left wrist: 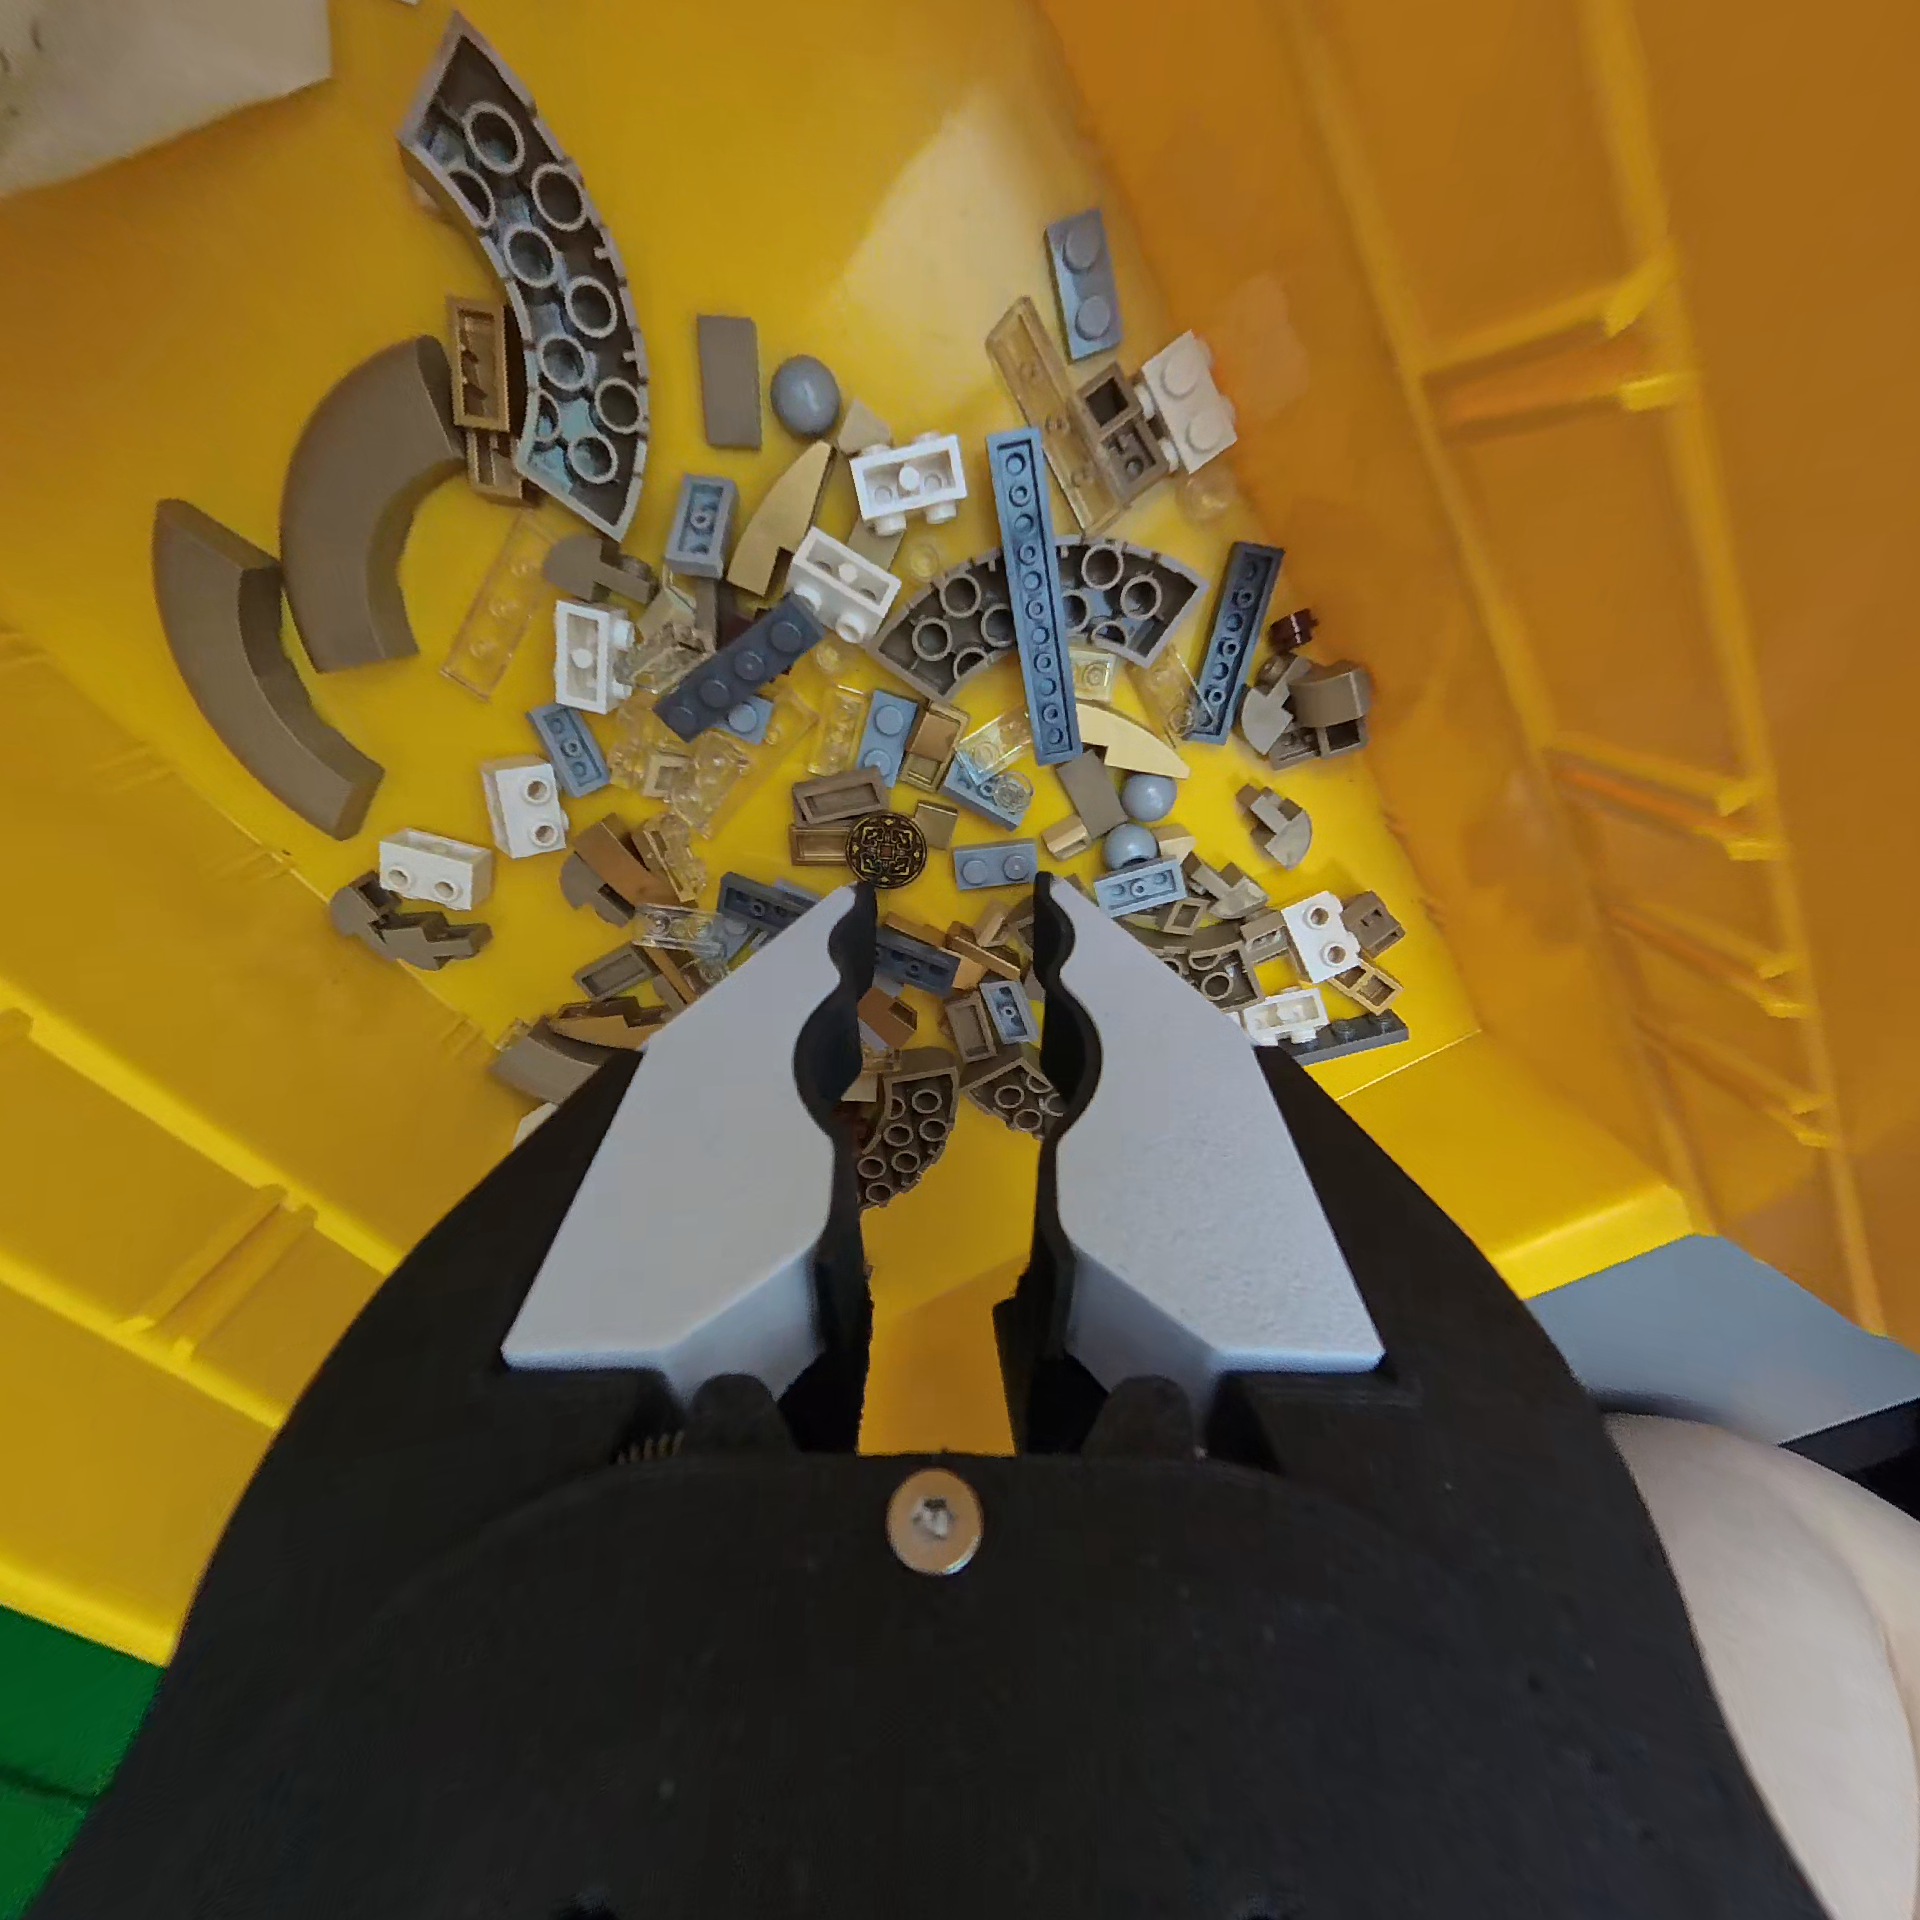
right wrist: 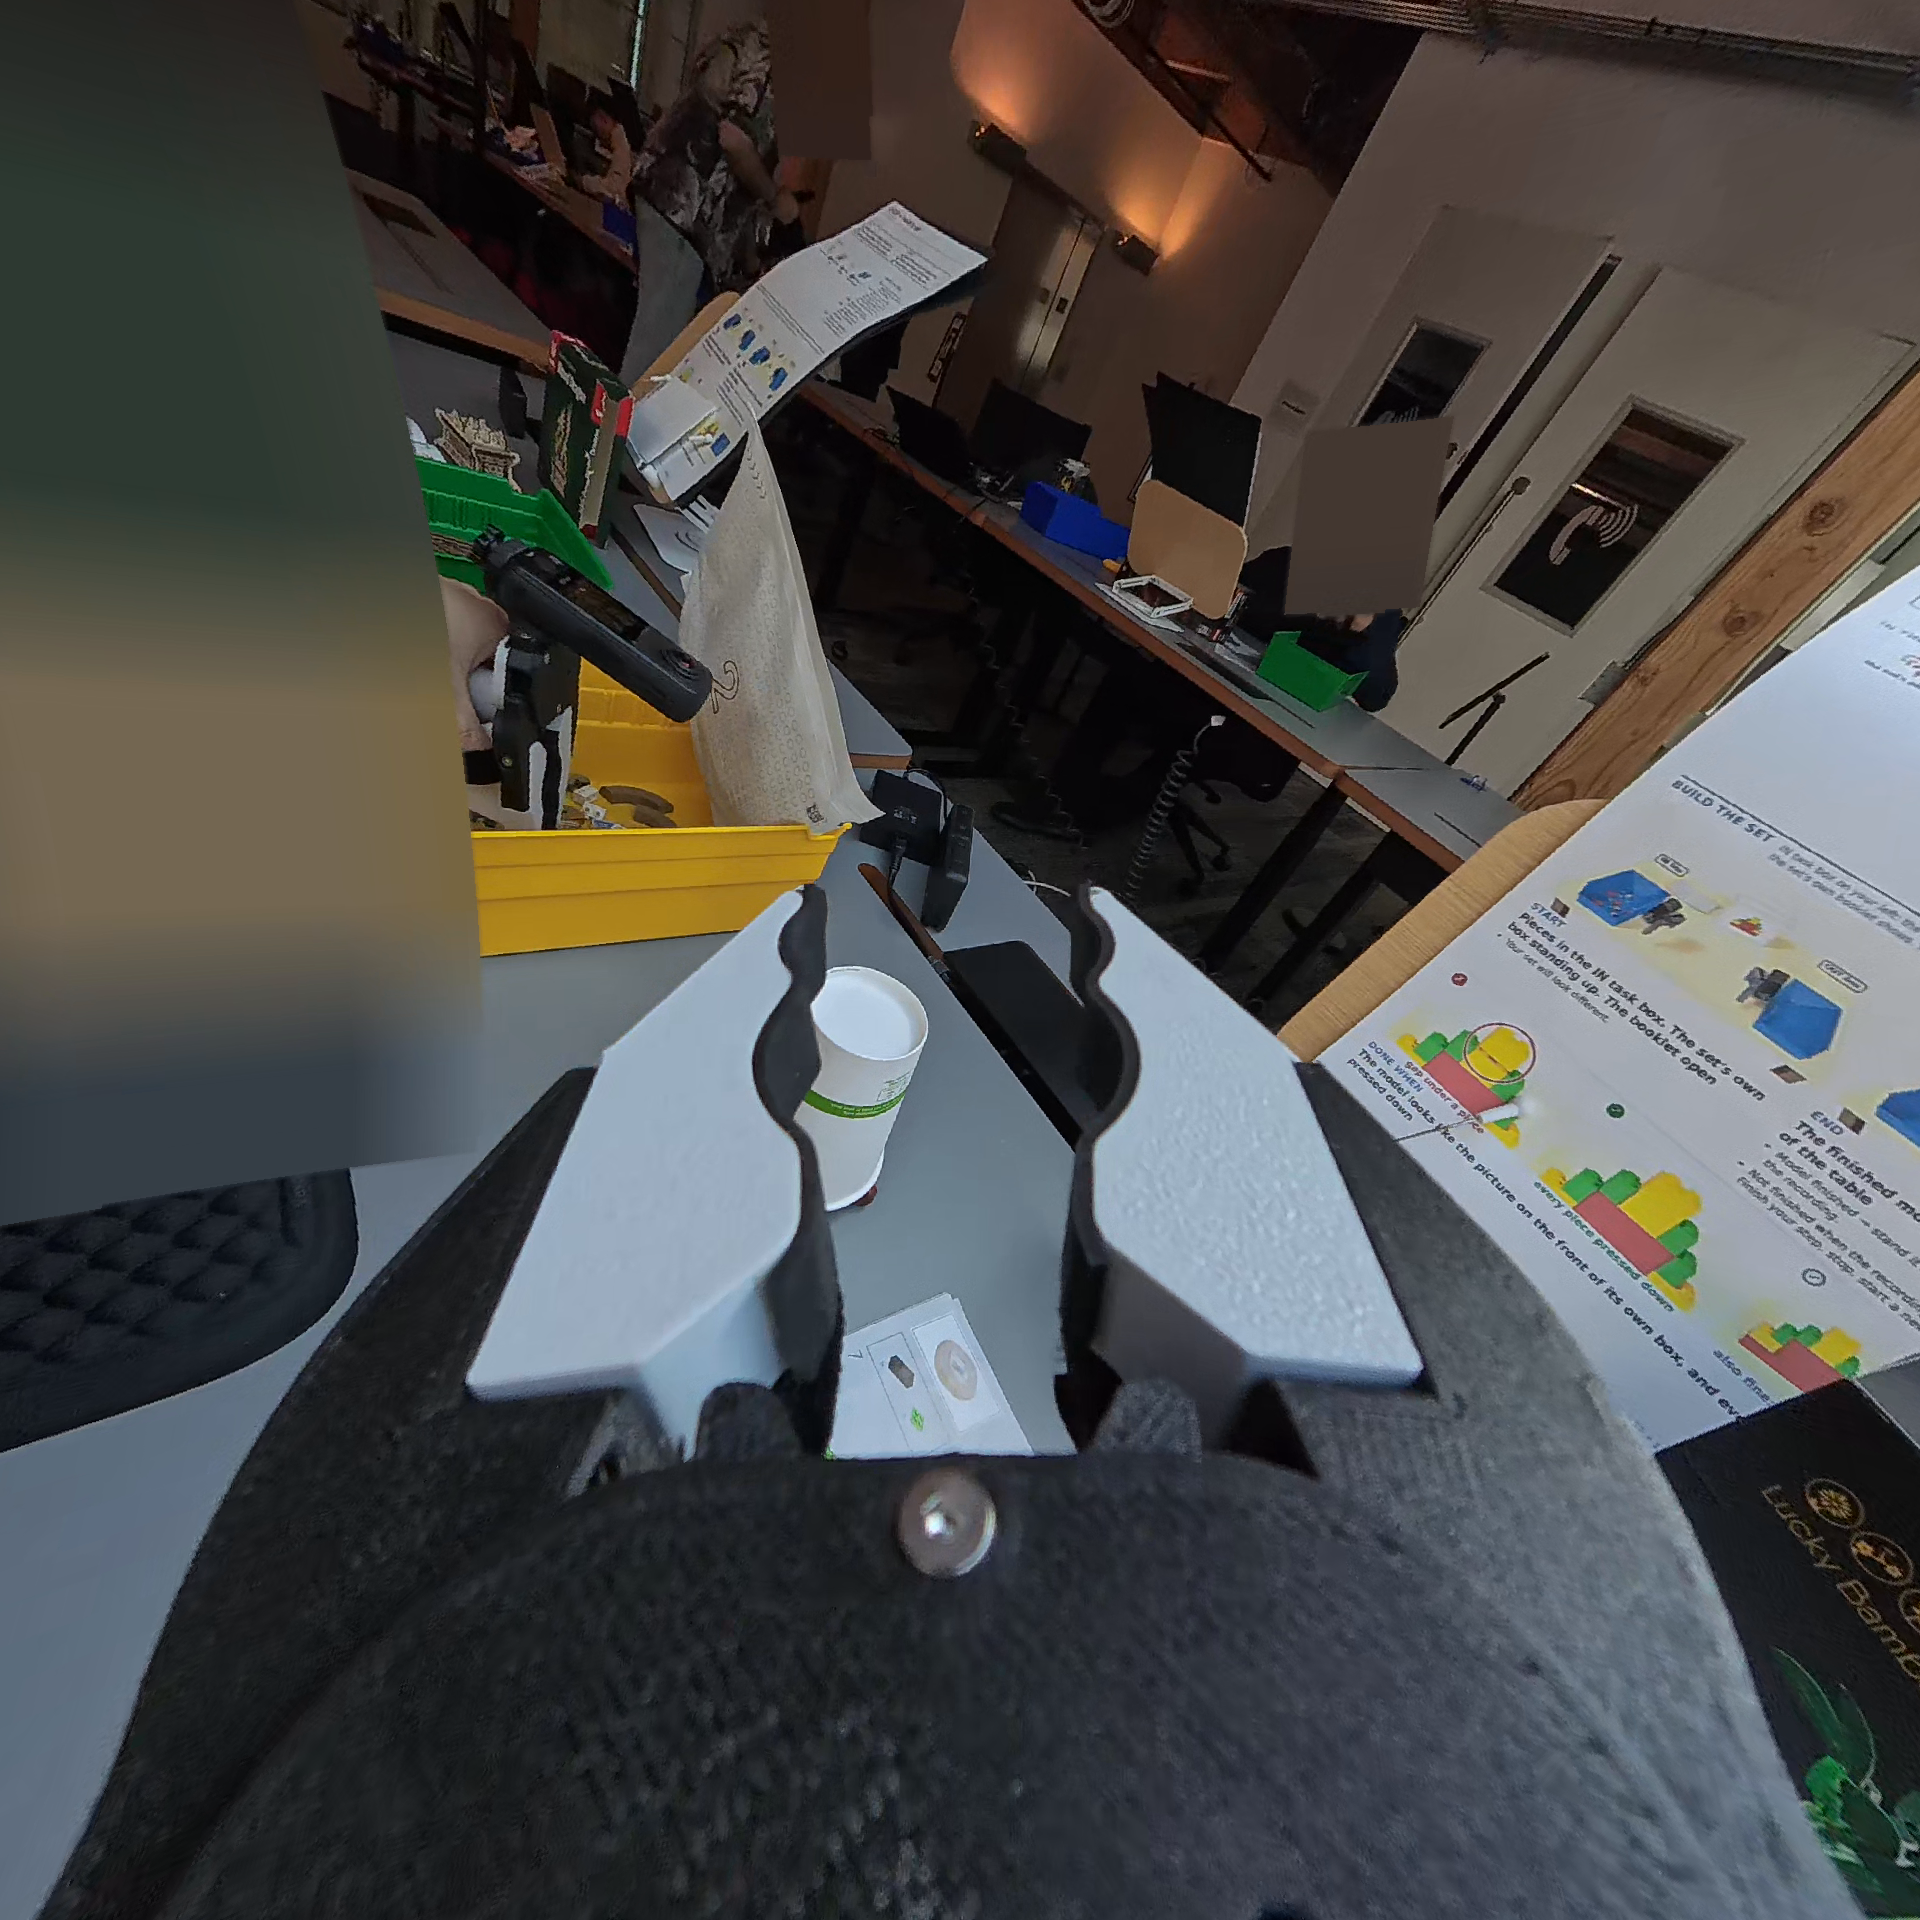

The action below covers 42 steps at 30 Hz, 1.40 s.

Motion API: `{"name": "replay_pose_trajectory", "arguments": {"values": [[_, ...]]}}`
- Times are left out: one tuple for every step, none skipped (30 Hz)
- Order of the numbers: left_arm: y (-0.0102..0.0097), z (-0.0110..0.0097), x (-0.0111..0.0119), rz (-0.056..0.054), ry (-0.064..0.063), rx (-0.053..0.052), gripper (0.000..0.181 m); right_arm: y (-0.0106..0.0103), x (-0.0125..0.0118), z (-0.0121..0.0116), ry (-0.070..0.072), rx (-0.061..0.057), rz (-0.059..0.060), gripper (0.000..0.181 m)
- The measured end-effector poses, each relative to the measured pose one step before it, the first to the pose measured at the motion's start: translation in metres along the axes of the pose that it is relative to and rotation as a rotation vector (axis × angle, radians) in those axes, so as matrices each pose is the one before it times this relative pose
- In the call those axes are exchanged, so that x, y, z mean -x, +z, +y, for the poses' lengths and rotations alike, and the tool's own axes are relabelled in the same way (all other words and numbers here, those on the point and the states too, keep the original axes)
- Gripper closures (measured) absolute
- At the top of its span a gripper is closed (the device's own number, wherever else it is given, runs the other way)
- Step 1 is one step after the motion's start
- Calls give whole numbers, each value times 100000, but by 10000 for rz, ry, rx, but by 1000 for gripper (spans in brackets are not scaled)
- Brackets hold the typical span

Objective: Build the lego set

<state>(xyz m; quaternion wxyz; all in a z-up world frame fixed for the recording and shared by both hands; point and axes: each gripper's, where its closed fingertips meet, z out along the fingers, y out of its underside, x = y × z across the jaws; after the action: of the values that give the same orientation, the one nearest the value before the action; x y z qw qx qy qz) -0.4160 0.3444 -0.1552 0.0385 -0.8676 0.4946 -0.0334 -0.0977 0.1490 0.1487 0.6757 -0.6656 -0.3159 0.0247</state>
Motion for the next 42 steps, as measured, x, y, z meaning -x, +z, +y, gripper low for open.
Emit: {"name": "replay_pose_trajectory", "arguments": {"values": [[-40,-121,-204,95,-41,-32,152,-10,-37,8,-4,0,13,135],[21,-202,-260,138,6,-72,153,4,-57,38,3,7,12,134],[109,-93,-113,58,30,8,153,16,-58,57,5,22,14,134],[161,85,83,-56,9,128,153,19,-41,61,5,18,4,134],[126,138,94,-72,-22,141,155,34,6,47,2,17,-13,135],[-22,-5,28,-32,-46,20,155,8,24,19,-8,9,-16,135],[10,104,-42,1,-38,89,154,18,29,6,-22,3,-3,135],[40,102,-35,-11,15,74,154,4,12,5,-36,9,2,134],[9,88,-4,-26,22,61,155,-3,-2,10,-40,7,16,134],[35,127,-15,-11,-39,93,155,10,-39,21,-43,14,35,134],[11,243,-14,4,-126,162,155,6,-87,60,-49,38,54,134],[-52,263,69,-48,-156,194,155,-1,-72,60,-50,41,52,134],[-94,37,57,-53,-133,46,155,7,-31,41,-36,24,24,134],[-52,-157,-64,20,-25,-68,156,-3,6,22,-15,12,-3,134],[10,-224,-144,68,35,-82,158,-7,11,6,-14,-1,-9,134],[68,-165,-35,17,61,-33,159,-17,-7,-8,-19,-7,-4,134],[119,-113,-11,0,61,-7,158,-13,-28,-7,-11,-1,9,134],[154,-19,-84,50,49,43,159,-27,-35,-13,5,-13,8,134],[101,4,24,-30,39,45,160,-3,2,-18,14,-16,-14,134],[-13,-153,71,-63,51,-64,160,7,28,-4,11,-10,-29,134],[17,-47,-52,27,29,-8,160,14,14,20,1,6,-13,134],[4,-8,59,-33,18,-6,161,25,11,20,-15,6,-4,134],[-2,-1,24,-6,7,-12,162,36,49,11,-25,9,-20,134],[0,5,55,-20,-4,-17,163,36,71,32,-29,23,-23,134],[2,5,65,-36,-7,-5,164,30,51,22,-37,30,-1,134],[7,11,72,-55,7,19,165,-4,42,4,-57,27,22,134],[19,8,55,-75,28,33,167,-28,31,-33,-78,14,35,134],[0,28,-4,-58,44,44,167,-57,28,-66,-85,-3,36,134],[6,12,-20,-50,40,49,167,-68,41,-90,-72,-22,17,134],[-4,10,5,-62,50,49,167,-83,84,-117,-45,-39,-10,134],[-15,1,2,-68,74,48,167,-76,79,-132,-14,-51,-26,134],[-10,13,2,-75,100,37,167,-85,72,-134,9,-52,-23,134],[-28,67,10,-78,104,61,168,-85,26,-107,14,-44,-11,134],[-86,256,113,-123,51,130,168,-98,22,-97,5,-32,-4,134],[-230,286,380,-252,-47,59,168,-118,0,-100,-14,-35,4,134],[-478,144,380,-204,-147,-107,168,-129,-13,-121,-18,-38,19,134],[-763,65,266,-105,-241,-234,168,-140,-30,-135,-12,-44,29,134],[-1160,69,234,-145,-314,-291,168,-172,-17,-149,-23,-49,25,134],[-1584,-147,61,-174,-286,-452,168,-186,-31,-130,-24,-41,23,134],[-1989,-563,-377,-102,-144,-707,168,-196,-45,-138,-16,-39,36,134],[-2245,-1061,-1038,30,115,-940,168,-210,-88,-159,-1,-58,51,134],[-2257,-1529,-1737,139,414,-1067,168,-191,-44,-159,29,-72,21,134]]}}
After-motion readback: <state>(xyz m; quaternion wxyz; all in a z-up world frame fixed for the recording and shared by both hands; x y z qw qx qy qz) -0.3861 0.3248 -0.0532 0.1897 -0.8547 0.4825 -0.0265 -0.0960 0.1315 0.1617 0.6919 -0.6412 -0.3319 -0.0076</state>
